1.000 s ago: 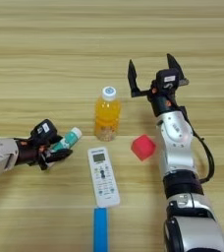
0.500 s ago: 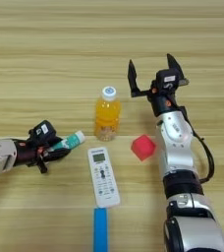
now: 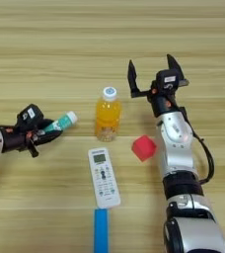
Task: Move the objects on the table
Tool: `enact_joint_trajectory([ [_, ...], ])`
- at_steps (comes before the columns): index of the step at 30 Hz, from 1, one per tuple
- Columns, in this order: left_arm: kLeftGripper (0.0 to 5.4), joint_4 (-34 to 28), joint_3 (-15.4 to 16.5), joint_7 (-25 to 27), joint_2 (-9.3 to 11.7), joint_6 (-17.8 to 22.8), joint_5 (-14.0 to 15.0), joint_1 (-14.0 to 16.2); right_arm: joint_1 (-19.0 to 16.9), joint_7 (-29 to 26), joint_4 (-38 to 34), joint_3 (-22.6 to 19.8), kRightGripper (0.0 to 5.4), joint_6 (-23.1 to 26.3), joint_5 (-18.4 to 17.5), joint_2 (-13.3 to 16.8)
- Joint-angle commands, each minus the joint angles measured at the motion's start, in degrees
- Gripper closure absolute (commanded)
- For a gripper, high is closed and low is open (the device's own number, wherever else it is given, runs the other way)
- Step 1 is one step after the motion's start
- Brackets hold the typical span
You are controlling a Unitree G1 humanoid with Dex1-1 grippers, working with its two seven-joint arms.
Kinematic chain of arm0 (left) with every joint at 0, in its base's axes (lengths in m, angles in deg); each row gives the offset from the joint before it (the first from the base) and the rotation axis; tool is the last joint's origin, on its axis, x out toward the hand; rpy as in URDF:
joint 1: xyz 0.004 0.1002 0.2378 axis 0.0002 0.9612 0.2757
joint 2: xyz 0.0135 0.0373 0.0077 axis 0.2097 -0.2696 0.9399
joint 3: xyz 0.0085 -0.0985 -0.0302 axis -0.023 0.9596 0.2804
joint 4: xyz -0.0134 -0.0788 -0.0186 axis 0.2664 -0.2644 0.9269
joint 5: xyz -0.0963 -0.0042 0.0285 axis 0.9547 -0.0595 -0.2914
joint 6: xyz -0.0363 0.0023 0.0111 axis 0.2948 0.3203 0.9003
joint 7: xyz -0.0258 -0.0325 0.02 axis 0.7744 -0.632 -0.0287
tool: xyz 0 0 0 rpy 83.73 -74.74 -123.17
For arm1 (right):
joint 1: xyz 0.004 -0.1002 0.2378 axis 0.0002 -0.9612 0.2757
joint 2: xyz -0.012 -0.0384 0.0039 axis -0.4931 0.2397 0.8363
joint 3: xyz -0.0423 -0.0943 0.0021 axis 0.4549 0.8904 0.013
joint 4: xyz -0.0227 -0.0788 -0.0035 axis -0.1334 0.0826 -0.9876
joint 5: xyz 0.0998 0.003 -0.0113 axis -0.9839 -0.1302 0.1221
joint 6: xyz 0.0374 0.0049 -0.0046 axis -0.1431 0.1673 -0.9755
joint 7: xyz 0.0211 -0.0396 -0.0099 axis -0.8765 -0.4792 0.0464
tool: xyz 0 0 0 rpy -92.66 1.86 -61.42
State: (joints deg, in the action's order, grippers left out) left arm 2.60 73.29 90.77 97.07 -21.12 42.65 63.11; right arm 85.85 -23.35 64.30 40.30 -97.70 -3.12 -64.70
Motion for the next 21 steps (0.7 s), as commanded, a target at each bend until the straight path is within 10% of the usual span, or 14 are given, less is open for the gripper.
enact_joint_trajectory([
  [1,3.78,-3.1,1.32,1.46,1.08,-1.71,1.64,0.4,-0.2,0.58,-0.27,-0.13,0.0,1.01,0.23,-0.31],
  [21,3.78,-18.95,8.03,11.78,9.92,-7.25,11.11,7.44,-0.86,0.13,-2.1,-0.11,0.0,1.75,0.14,-0.11],
])
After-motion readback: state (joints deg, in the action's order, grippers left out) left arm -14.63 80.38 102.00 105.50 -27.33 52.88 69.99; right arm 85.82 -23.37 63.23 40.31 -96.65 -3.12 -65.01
